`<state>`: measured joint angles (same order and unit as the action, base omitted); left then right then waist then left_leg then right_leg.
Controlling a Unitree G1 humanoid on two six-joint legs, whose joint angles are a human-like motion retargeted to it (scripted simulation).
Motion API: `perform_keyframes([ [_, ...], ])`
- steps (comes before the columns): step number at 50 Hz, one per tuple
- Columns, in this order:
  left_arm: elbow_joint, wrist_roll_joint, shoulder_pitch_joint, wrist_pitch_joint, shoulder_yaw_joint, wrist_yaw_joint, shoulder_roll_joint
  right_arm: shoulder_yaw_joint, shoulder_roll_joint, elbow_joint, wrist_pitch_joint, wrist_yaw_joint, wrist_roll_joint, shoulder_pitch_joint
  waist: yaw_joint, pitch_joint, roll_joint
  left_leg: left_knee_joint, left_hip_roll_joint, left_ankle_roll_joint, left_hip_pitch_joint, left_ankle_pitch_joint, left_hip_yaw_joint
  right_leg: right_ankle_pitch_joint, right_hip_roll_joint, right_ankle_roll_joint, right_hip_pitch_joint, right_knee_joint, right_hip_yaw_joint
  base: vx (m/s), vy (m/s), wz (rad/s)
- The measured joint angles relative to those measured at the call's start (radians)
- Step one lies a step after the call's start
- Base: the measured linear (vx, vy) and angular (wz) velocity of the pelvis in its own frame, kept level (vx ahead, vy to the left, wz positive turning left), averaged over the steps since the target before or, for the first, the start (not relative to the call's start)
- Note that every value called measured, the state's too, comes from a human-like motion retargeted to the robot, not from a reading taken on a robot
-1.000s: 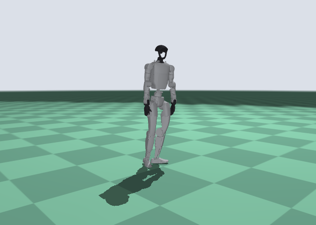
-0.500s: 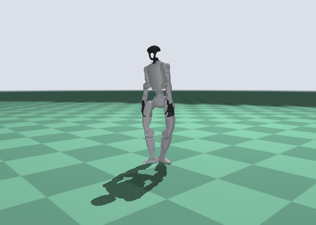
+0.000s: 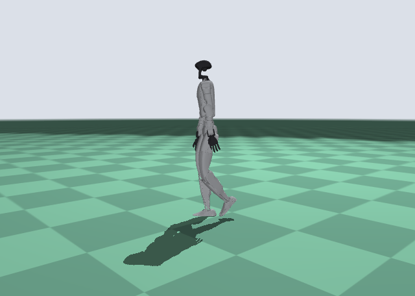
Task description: In place motions
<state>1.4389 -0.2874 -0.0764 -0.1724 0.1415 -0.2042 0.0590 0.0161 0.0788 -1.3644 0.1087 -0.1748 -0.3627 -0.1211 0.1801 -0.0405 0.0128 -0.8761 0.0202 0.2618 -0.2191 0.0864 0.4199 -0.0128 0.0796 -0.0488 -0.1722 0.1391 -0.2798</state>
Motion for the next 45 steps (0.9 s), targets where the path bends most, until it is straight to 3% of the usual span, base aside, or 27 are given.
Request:
perform_keyframes([
  [2, -0.037, 0.013, 0.029, 0.008, -0.008, 0.001, -0.007, -0.011, 0.015, -0.003, 0.001, 0.001, -0.008, 0.006, 0.027, -0.002, -0.004, 0.189, -0.095, -0.010, -0.042, 0.020, -0.025, 0.016, 0.045, 0.028, -0.027, -0.001, -0.004, -0.15, 0.42, -0.20],
  [6, -0.078, 0.027, 0.059, 0.017, -0.026, -0.006, -0.006, -0.037, 0.032, -0.034, 0.011, 0.009, -0.016, 0.027, 0.011, 0.026, 0.031, 0.580, -0.085, -0.078, 0.011, -0.017, 0.032, 0.018, -0.012, 0.024, -0.011, 0.003, 0.024, 0.06, 0.17, -0.84],
  [7, -0.083, 0.028, 0.061, 0.019, -0.032, -0.007, -0.006, -0.045, 0.036, -0.045, 0.015, 0.011, -0.017, 0.034, 0.000, 0.034, 0.033, 0.652, -0.080, -0.070, 0.029, -0.041, 0.062, 0.020, -0.025, 0.020, 0.005, 0.001, 0.040, 0.19, -0.08, -1.28],
  [8, -0.086, 0.026, 0.059, 0.021, -0.037, -0.009, -0.005, -0.053, 0.038, -0.055, 0.018, 0.011, -0.019, 0.042, -0.014, 0.041, 0.019, 0.688, -0.080, -0.018, 0.048, -0.062, 0.084, 0.019, -0.030, 0.012, 0.030, -0.002, 0.068, 0.17, -0.04, -0.72],
  [10, -0.092, 0.015, 0.056, 0.028, -0.051, -0.013, -0.010, -0.075, 0.045, -0.074, 0.027, 0.014, -0.024, 0.055, 0.051, 0.020, 0.063, 0.750, -0.113, -0.029, 0.063, -0.075, -0.016, 0.028, -0.034, 0.021, 0.018, 0.004, 0.037, 0.05, 0.20, 0.43],
  [12, -0.092, -0.006, 0.053, 0.033, -0.046, -0.027, -0.012, -0.084, 0.042, -0.082, 0.034, 0.027, -0.021, 0.062, 0.074, 0.001, 0.087, 0.754, -0.056, -0.041, 0.083, -0.094, 0.188, 0.032, -0.049, 0.016, -0.001, 0.007, 0.048, -0.02, 0.16, 0.02],
  [13, -0.093, -0.021, 0.054, 0.034, -0.046, -0.033, -0.010, -0.094, 0.036, -0.081, 0.034, 0.037, -0.010, 0.065, 0.079, 0.006, 0.093, 0.776, -0.091, -0.026, 0.070, -0.086, 0.061, 0.035, -0.055, 0.014, 0.005, 0.001, 0.051, -0.09, 0.13, -0.16],
  [21, -0.080, -0.084, 0.012, 0.038, -0.045, -0.039, 0.006, -0.114, 0.026, -0.086, 0.028, 0.030, 0.066, 0.080, 0.058, -0.007, 0.096, 0.775, -0.107, -0.030, 0.070, -0.030, 0.059, 0.015, -0.063, -0.010, 0.006, 0.007, 0.078, -0.10, 0.14, -0.01],
  [30, -0.038, -0.082, -0.033, 0.022, 0.014, -0.035, 0.012, -0.095, 0.014, -0.081, 0.023, 0.010, 0.066, 0.097, 0.055, -0.007, 0.112, 0.727, -0.101, -0.029, 0.021, -0.038, -0.127, -0.032, -0.073, -0.062, 0.023, 0.083, 0.043, -0.20, 0.05, 1.17],
  [34, -0.025, -0.090, -0.034, 0.018, 0.021, -0.025, 0.026, -0.111, 0.011, -0.088, 0.019, -0.005, 0.070, 0.111, 0.077, -0.009, 0.103, 0.701, -0.135, -0.007, -0.018, -0.085, -0.272, -0.006, -0.113, -0.018, 0.003, 0.113, 0.343, -0.22, -0.06, 2.75],
  [37, -0.028, -0.087, -0.019, 0.019, 0.023, -0.027, 0.035, -0.119, 0.014, -0.088, 0.015, -0.015, 0.063, 0.114, 0.094, -0.006, 0.098, 0.663, -0.163, 0.000, -0.064, -0.118, -0.374, -0.016, -0.124, 0.034, 0.009, 0.096, 0.433, -0.33, -0.08, 2.91],
  [38, -0.037, -0.084, -0.009, 0.020, 0.024, -0.030, 0.043, -0.123, 0.015, -0.088, 0.015, -0.018, 0.057, 0.113, 0.096, -0.002, 0.095, 0.641, -0.174, 0.000, -0.088, -0.126, -0.425, -0.026, -0.132, 0.025, 0.020, 0.073, 0.404, -0.47, -0.20, 3.33],
  [40, -0.053, -0.083, 0.013, 0.024, 0.029, -0.039, 0.056, -0.129, 0.024, -0.095, 0.018, -0.032, 0.045, 0.106, 0.079, -0.005, 0.075, 0.614, -0.198, 0.000, -0.138, -0.135, -0.469, -0.040, -0.069, -0.024, 0.046, 0.026, 0.100, -0.45, -0.23, 2.97],
  [42, -0.062, -0.086, 0.025, 0.028, 0.032, -0.035, 0.059, -0.133, 0.039, -0.112, 0.022, -0.044, 0.036, 0.107, 0.027, -0.012, 0.042, 0.622, -0.220, 0.000, -0.161, -0.125, -0.472, -0.044, -0.070, -0.026, 0.061, 0.001, 0.090, -0.37, -0.18, 2.52],
  [45, -0.047, -0.064, 0.051, 0.027, 0.021, -0.005, 0.049, -0.167, 0.071, -0.134, 0.033, -0.060, 0.006, 0.101, -0.027, -0.013, 0.015, 0.646, -0.230, 0.000, -0.180, -0.075, -0.458, -0.055, -0.020, -0.012, 0.087, -0.025, -0.091, -0.33, -0.12, 2.58],
])
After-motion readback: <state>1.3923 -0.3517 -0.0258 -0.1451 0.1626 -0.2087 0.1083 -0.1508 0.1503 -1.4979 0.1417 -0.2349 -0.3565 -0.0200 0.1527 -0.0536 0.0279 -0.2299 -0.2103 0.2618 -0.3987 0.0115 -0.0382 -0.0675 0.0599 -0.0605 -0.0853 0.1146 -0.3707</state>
